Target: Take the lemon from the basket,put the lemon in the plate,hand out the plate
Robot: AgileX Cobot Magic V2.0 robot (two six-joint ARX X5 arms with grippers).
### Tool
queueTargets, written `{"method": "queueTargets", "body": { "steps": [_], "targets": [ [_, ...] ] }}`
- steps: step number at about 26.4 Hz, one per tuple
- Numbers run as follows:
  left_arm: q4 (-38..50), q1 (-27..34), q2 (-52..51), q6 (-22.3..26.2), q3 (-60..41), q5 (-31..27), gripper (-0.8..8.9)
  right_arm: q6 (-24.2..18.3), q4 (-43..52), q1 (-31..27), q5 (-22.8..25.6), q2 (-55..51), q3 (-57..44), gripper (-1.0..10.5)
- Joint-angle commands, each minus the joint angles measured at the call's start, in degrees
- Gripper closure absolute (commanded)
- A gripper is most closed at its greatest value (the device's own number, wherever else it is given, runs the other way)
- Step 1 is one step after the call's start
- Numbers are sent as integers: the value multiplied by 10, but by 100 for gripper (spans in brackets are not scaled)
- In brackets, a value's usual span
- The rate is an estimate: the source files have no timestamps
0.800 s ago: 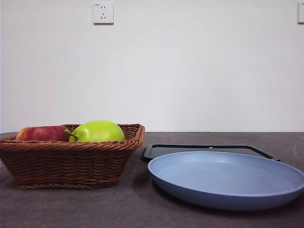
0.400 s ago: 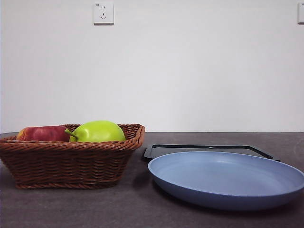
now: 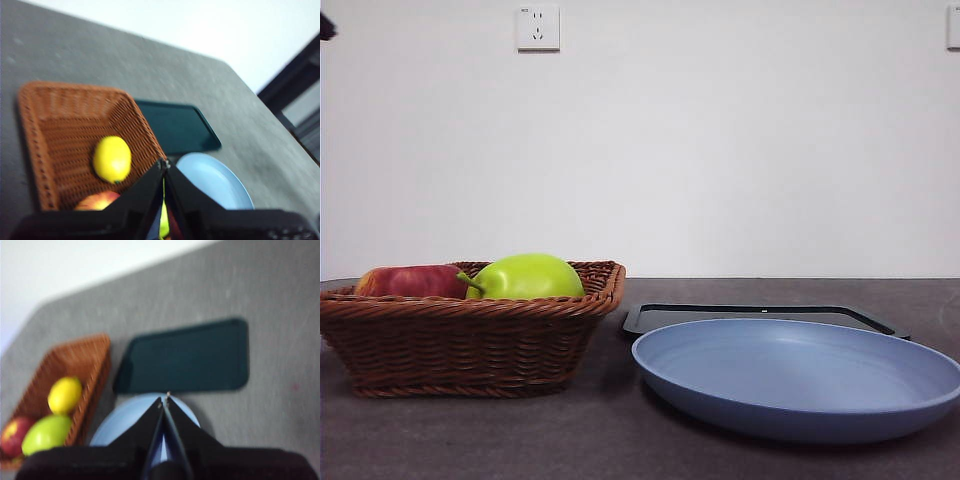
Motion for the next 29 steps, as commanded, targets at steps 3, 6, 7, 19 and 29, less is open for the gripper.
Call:
{"method": "queueTargets", "body": {
  "steps": [3,6,7,19,29],
  "targets": [
    [-66,-29,81,72,74,6,806,-70,-70,2,-43,85,46,943],
    [-111,-54,124,96,114,2,806,-90,-97,2,-77,130,52,942],
    [-122,-63,136,99,125,-6,807,-91,-104,2,-85,144,52,931],
    [-118,-142,178,93,137,-23,420,-95,-125,35,-42,292,52,647],
    [-124,-160,178,85,137,-24,421,-73,4,76,-24,496,52,653]
  ]
}}
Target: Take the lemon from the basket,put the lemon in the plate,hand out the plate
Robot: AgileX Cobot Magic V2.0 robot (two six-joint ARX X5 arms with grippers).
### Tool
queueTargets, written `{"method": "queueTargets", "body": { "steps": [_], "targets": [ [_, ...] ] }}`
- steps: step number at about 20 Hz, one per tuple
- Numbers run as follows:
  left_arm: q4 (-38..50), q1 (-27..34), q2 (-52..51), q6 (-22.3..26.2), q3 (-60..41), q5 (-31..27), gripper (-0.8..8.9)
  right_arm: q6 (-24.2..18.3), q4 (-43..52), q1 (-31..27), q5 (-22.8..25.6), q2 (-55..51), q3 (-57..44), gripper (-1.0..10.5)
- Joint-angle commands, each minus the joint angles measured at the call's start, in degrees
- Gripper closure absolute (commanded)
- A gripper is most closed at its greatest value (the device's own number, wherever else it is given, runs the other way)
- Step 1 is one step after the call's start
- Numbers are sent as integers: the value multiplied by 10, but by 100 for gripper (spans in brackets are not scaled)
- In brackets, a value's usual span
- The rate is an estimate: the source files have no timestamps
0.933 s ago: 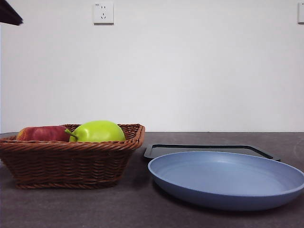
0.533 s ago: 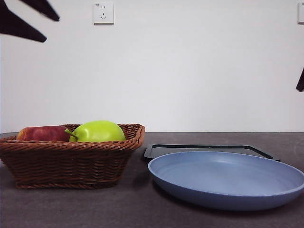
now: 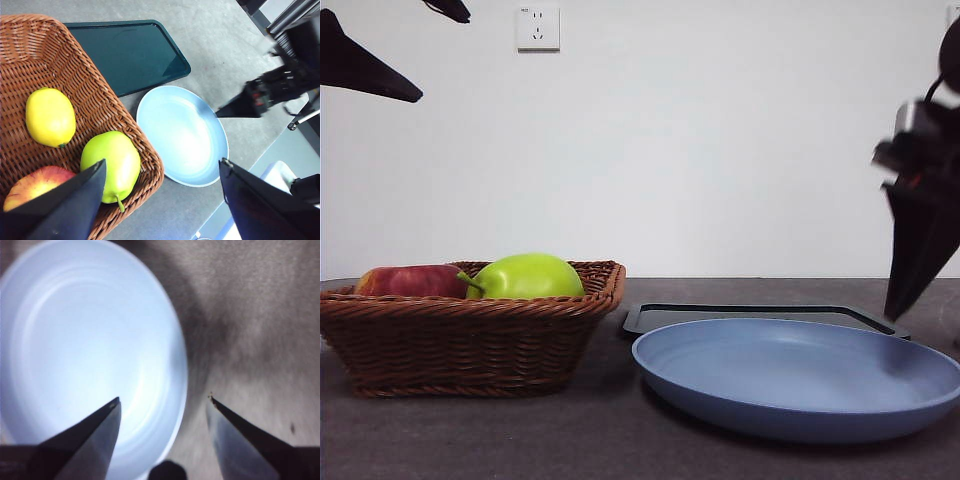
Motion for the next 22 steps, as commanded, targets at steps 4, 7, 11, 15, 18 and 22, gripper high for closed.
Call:
{"method": "queueTargets", "body": {
  "steps": [4,7,11,15,18,22],
  "targets": [
    [-2,-5,5,-3,7,1,421,12,34,2,-1,71,8,769],
    [-2,-5,5,-3,7,1,421,12,37,1,-1,88,8,871],
    [-2,-6,5,-3,7,1,421,12,35,1,-1,85,8,944],
    [-2,-13,5,-32,7,5,420,12,12,1,-1,46,8,944],
    [3,-36,7,-31,7,-21,420,12,-24,1,-2,-7,8,944],
    [11,-57,31,-9,23,-123,420,10,-60,1,-2,-83,8,944]
  ]
}}
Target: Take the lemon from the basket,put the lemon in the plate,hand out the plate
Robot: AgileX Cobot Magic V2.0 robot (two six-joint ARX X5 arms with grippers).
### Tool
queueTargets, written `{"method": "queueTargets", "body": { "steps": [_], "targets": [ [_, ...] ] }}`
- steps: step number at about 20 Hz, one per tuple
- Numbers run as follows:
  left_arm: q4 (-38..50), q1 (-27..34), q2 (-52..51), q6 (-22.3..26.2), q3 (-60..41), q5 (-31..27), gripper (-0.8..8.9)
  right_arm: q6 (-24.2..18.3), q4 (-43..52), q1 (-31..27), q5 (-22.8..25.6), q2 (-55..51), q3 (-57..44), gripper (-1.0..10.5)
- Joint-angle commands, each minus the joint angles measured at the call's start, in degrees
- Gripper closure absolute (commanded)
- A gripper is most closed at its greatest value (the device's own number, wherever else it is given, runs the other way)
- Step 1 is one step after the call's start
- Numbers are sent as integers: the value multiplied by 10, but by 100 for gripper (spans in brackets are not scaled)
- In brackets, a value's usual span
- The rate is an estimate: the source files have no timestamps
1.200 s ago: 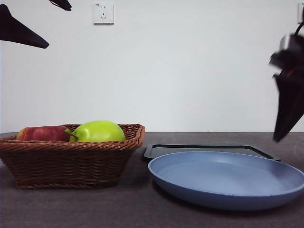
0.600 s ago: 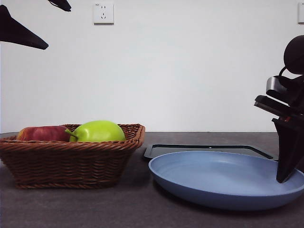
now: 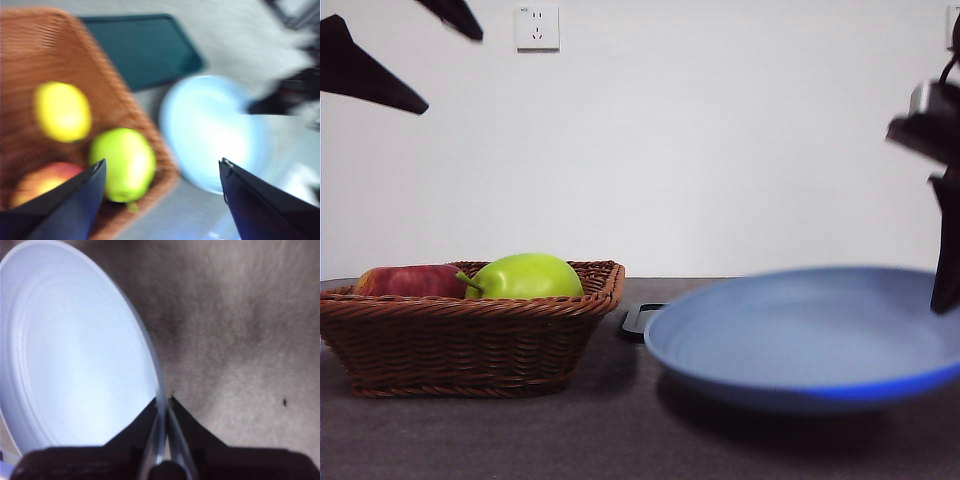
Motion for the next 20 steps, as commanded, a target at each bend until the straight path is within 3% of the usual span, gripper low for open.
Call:
{"method": "queueTargets", "body": {
  "steps": [1,11,20],
  "targets": [
    [4,-9,36,32,32,-41,420,-3,-9,2,-3,-29,5,944],
    [-26,-54,323,111,210,-228,420,-15,-30,2,-3,-89,5,944],
    [25,-57,489,120,240,-228,420,-22,-29,2,-2,-89,5,944]
  ]
}}
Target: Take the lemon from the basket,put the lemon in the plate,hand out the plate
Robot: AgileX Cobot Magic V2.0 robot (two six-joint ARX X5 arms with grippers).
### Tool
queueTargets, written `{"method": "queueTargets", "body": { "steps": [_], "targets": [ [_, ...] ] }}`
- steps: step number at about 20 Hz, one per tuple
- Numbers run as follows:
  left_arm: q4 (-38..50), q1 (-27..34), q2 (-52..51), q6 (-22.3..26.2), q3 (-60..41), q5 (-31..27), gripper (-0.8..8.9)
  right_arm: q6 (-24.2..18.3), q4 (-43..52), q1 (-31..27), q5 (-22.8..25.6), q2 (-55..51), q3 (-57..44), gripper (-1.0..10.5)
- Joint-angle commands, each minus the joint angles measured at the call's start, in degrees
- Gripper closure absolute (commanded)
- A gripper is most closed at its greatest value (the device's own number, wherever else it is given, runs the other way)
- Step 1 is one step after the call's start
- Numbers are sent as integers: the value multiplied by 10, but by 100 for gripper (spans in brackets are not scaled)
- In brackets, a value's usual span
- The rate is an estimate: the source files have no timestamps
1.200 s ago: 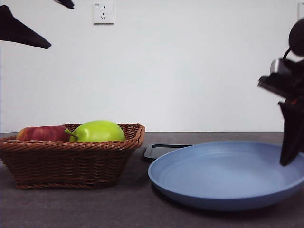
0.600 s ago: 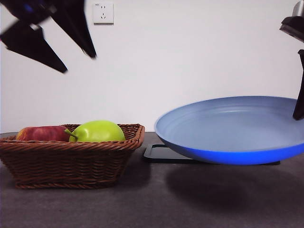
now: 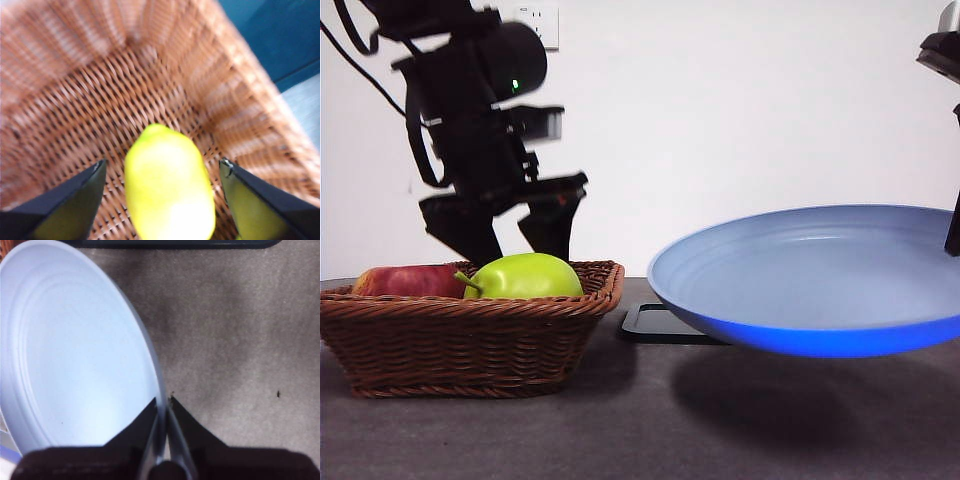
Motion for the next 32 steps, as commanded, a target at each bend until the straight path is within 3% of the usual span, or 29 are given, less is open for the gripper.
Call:
{"method": "queueTargets", "body": {
  "steps": [1,6,8,9,13,17,20,21,24,26,30,32],
  "targets": [
    [9,-5,30,7,10,2,420,-5,10,2,-2,2,5,944],
    [5,-4,49,7,10,15,448,-5,17,2,-2,2,5,944],
    [0,-3,48,15,10,13,627,-5,21,2,-2,2,5,944],
    [-5,-3,47,30,11,13,659,-5,23,2,-2,2,5,944],
    [-24,-3,-12,37,28,14,660,-4,29,2,-2,2,5,944],
    [-51,-17,-158,37,37,26,660,-2,32,2,-6,4,5,944],
    [-50,-71,-233,32,37,148,660,2,32,2,-17,17,5,944],
    [-47,-105,-233,30,37,158,660,2,33,2,-42,18,5,944],
    [-45,-186,-211,30,37,148,660,2,32,2,-97,19,5,944],
    [-39,-231,-193,31,37,142,660,2,32,2,-101,19,5,944],
    [-22,-296,-150,33,37,56,660,2,32,2,-101,19,5,944],
    [-12,-309,-123,33,37,54,660,2,31,2,-108,19,5,944]
  ]
}}
